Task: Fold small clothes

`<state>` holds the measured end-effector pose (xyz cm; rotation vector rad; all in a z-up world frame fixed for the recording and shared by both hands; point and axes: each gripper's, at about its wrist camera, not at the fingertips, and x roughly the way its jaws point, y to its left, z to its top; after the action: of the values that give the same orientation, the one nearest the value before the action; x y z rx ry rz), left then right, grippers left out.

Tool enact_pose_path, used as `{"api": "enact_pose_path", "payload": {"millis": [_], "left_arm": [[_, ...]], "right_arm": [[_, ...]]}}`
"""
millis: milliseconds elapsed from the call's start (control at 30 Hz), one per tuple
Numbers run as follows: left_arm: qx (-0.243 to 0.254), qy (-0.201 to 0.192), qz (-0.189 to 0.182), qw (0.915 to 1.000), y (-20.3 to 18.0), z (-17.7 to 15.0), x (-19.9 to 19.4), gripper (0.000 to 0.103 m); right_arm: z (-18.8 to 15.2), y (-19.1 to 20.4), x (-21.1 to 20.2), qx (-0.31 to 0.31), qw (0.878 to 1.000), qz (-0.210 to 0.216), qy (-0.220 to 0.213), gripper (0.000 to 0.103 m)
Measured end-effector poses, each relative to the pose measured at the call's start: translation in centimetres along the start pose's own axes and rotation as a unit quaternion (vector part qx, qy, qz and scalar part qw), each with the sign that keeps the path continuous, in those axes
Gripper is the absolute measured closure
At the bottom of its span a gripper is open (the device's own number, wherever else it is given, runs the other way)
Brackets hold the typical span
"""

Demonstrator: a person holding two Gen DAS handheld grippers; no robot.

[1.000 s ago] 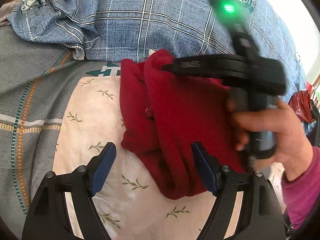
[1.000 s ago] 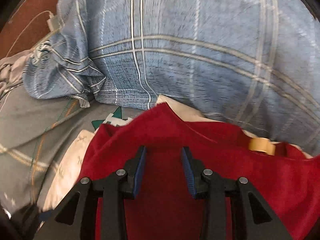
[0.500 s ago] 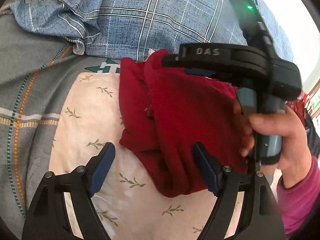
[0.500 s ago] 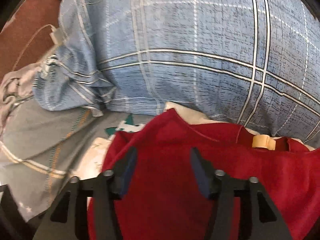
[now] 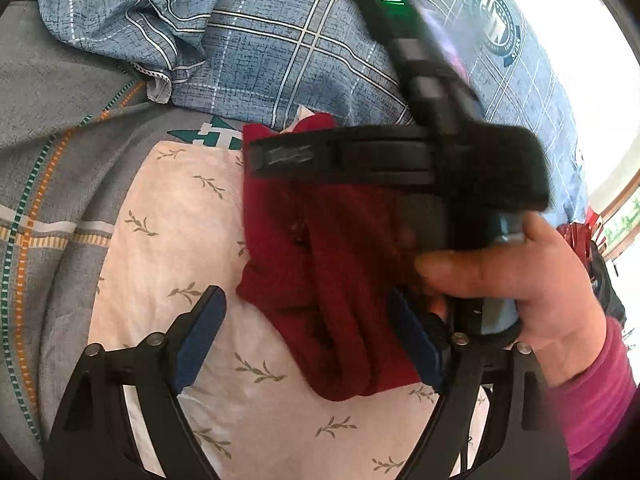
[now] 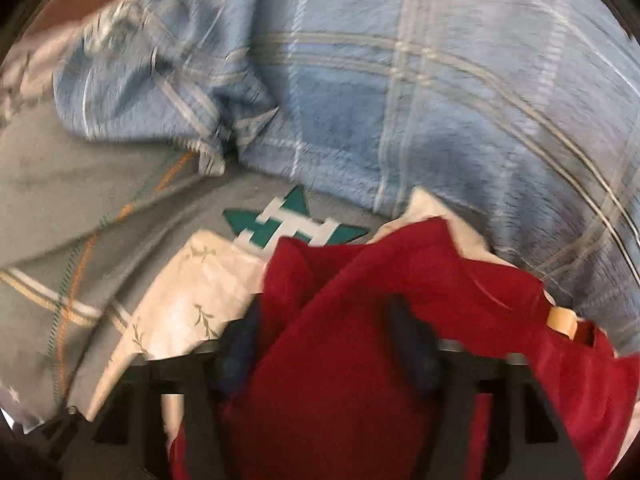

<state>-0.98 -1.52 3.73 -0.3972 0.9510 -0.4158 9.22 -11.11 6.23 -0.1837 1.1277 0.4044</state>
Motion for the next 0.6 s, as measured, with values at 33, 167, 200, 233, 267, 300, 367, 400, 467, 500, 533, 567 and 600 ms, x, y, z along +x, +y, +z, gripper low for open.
{"api": "enact_pose_path", "payload": {"millis": [33, 167, 200, 233, 267, 300, 367, 400, 467, 500, 533, 567, 600], "left_arm": [[0.001, -0.001, -0.003, 1.0, -0.1, 0.1, 0.1, 0.017], [0.009, -0.007, -0.008, 0.9999, -0.8, 0.5, 0.8, 0.017], [0.012, -0.012, -0.007, 0.9998, -0.9, 0.5, 1.0, 0.017], [0.013, -0.02, -0.014, 0.9996, -1.0, 0.6, 1.1, 0.017], [0.011, -0.025, -0.018, 0.9995, -1.0, 0.8, 1.2, 0.017], [0.007, -0.032, -0.028, 0.9991, -1.0, 0.9, 1.1, 0.018], [0.008, -0.043, -0.042, 0.9981, -0.9, 0.9, 0.7, 0.03], [0.012, -0.046, -0.045, 0.9978, -1.0, 1.0, 0.6, 0.039], [0.026, -0.055, -0.05, 0.9969, -1.2, 1.2, 0.2, 0.048], [0.03, -0.06, -0.054, 0.9963, -1.5, 1.2, -0.2, 0.052], [0.035, -0.066, -0.061, 0.9954, -1.6, 1.3, -0.5, 0.054], [0.04, -0.069, -0.065, 0.9947, -1.8, 1.3, -0.7, 0.054], [0.046, -0.072, -0.067, 0.9941, -2.1, 1.3, -1.0, 0.054]], "right_arm": [[-0.2, -0.4, -0.8, 0.006, 1.0, 0.011, -0.011, 0.077], [-1.4, -2.1, -3.9, 0.022, 0.998, 0.038, -0.046, 0.085], [-1.6, -2.5, -4.6, 0.026, 0.997, 0.041, -0.053, 0.086], [-1.8, -2.9, -5.1, 0.029, 0.997, 0.045, -0.056, 0.086], [-1.9, -3.3, -5.5, 0.034, 0.997, 0.048, -0.057, 0.086], [-2.0, -3.8, -5.8, 0.038, 0.996, 0.05, -0.057, 0.086], [-2.2, -4.3, -5.8, 0.045, 0.996, 0.052, -0.055, 0.086], [-2.2, -4.6, -5.8, 0.049, 0.996, 0.06, -0.053, 0.086], [-1.8, -5.0, -5.8, 0.063, 0.994, 0.077, -0.049, 0.08], [-1.6, -5.4, -5.8, 0.082, 0.991, 0.091, -0.045, 0.075], [-1.4, -5.8, -5.9, 0.097, 0.989, 0.101, -0.042, 0.062], [-1.2, -6.0, -5.9, 0.109, 0.987, 0.11, -0.039, 0.052], [-0.9, -6.2, -5.9, 0.12, 0.986, 0.107, -0.035, 0.031]]}}
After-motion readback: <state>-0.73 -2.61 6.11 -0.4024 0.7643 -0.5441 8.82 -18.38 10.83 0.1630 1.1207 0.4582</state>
